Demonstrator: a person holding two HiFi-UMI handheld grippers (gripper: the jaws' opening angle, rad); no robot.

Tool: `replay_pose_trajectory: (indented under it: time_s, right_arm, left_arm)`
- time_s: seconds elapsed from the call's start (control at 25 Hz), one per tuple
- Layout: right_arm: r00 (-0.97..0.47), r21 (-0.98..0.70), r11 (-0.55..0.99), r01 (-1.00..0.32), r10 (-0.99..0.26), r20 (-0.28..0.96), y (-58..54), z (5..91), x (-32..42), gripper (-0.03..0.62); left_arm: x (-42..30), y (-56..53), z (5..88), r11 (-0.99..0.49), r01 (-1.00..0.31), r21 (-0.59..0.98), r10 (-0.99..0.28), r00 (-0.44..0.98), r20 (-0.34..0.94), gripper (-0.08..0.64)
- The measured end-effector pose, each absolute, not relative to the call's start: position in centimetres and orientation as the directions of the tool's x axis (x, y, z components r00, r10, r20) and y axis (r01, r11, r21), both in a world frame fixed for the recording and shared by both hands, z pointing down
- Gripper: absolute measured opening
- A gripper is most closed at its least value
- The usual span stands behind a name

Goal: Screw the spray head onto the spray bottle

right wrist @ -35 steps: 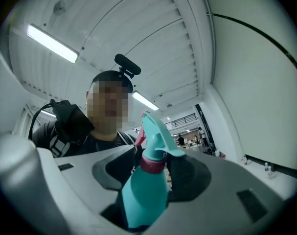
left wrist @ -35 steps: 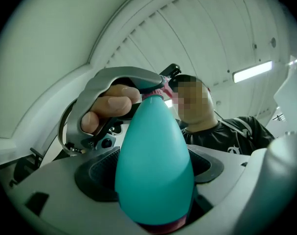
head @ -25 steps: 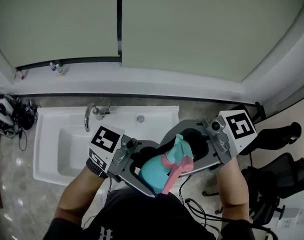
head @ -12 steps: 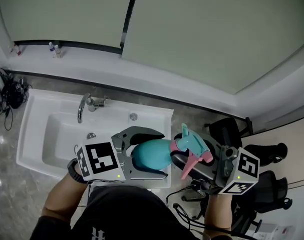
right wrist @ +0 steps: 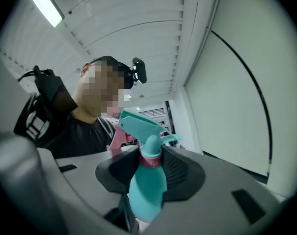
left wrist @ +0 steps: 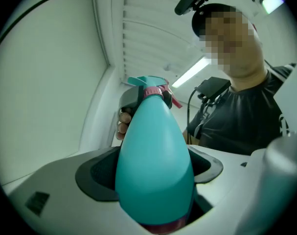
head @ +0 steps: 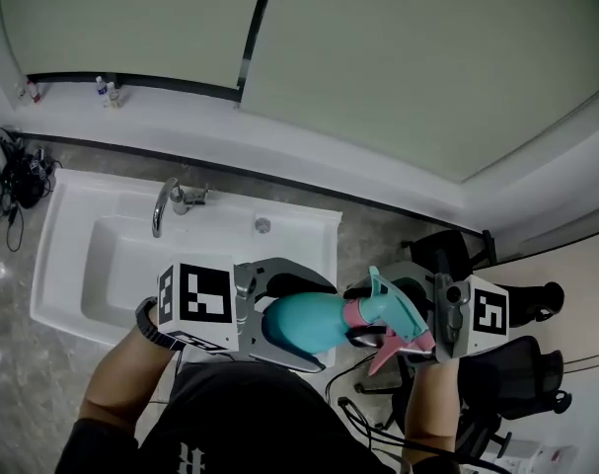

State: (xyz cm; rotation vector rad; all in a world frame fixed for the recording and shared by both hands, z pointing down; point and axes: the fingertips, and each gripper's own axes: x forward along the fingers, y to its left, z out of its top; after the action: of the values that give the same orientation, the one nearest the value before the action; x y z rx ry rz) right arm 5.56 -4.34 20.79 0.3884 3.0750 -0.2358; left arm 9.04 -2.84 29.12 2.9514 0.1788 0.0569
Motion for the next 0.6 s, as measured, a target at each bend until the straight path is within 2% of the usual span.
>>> replay_pose_trajectory:
  time_s: [0.12, 0.24, 0.36, 0.6]
  right_arm:
    - [-0.92, -0.11, 0.914, 0.391, 0.384, -0.079, -3.1, 20.5, 5.5, 0.146]
    - [-0.894, -0.086, 0.89, 0.447, 0.441, -0.08, -2.0, 19.9, 5.6, 0.146]
    - [-0.924, -0.084, 0.92, 0.382, 0.379, -0.051, -2.9, 19.6, 5.4, 0.146]
    - [-0.964, -0.111, 0.963, 0.245, 0.254, 0.075, -5.0, 20.8, 5.0, 0.146]
  left_arm:
    - [9.2, -1.4, 28.9, -0.944, 0.239, 0.226, 0.239, 0.971, -0.03, 0.403]
    - [9.4, -0.3, 28.3, -0.926, 0.293, 0.238, 0.286, 0.956, -0.063, 0.403]
    - [9.3, -1.0, 28.2, -0.941, 0.239, 0.239, 0.233, 0.971, -0.052, 0.403]
    - [9.1, -3.6, 29.4, -0.974, 0.104, 0.2, 0.119, 0.991, 0.063, 0.403]
